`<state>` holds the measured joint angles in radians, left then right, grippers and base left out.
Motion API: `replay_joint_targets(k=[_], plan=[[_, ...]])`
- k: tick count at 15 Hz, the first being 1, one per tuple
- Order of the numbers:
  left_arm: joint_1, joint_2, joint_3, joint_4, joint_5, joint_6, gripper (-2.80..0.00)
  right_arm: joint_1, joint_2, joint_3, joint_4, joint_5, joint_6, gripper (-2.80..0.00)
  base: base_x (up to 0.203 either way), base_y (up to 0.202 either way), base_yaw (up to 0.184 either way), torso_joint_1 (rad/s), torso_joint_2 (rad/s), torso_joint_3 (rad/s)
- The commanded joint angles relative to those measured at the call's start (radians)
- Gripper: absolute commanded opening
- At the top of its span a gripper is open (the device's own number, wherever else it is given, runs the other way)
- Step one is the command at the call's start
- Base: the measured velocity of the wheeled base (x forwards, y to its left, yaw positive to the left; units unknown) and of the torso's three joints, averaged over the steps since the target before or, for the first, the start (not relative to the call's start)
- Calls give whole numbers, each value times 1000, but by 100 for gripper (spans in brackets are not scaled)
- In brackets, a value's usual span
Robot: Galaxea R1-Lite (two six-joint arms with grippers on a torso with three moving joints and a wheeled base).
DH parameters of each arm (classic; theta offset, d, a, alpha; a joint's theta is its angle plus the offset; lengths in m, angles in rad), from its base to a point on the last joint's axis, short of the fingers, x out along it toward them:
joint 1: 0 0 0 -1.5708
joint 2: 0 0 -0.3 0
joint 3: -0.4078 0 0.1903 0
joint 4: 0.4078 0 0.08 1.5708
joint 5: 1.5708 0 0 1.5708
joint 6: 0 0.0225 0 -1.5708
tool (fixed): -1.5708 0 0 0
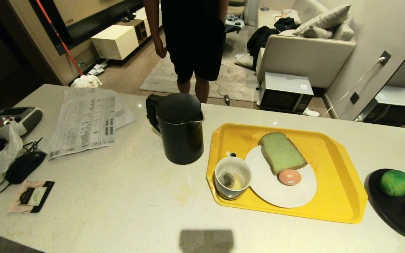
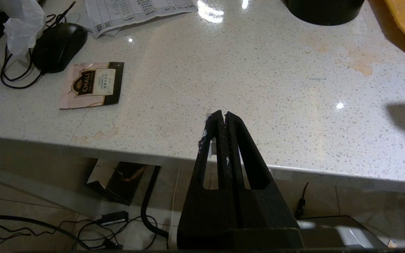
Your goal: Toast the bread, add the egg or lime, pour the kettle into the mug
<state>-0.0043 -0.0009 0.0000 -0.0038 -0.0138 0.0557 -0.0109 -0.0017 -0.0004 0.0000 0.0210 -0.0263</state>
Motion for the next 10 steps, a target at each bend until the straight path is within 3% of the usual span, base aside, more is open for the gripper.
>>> replay_joint_targets(k=[1,10], plan=[[0,-1,2,0,0,-1,-280,0,2,2,0,-14,19,-280,0,0,0,0,0,0],[1,-1,2,0,0,-1,-280,0,2,2,-2,-21,23,-280,0,0,0,0,0,0]])
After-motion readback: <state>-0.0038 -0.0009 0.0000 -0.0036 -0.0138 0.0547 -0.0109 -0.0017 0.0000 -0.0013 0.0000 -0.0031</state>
